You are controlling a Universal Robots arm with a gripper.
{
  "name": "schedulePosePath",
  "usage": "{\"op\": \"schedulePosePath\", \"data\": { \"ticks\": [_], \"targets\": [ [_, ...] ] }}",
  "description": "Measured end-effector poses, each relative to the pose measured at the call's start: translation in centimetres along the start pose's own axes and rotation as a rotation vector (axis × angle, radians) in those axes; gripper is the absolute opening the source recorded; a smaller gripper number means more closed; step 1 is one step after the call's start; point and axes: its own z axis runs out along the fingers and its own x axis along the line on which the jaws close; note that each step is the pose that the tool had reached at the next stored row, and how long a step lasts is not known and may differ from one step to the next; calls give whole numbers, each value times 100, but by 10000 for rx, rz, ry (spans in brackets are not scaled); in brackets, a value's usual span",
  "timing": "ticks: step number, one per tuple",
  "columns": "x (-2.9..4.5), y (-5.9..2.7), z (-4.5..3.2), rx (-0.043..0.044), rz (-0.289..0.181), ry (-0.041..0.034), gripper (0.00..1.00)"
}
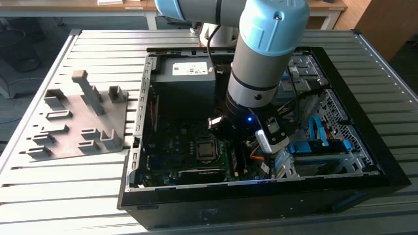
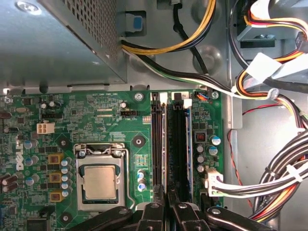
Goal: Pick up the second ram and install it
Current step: 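Insert the second ram into the second slot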
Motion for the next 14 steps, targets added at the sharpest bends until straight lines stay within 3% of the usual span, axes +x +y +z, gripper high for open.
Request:
{"op": "schedulePosePath", "data": {
  "ticks": [14],
  "targets": [
    [-30,1,22,-30,-34,42,14]
  ]
}}
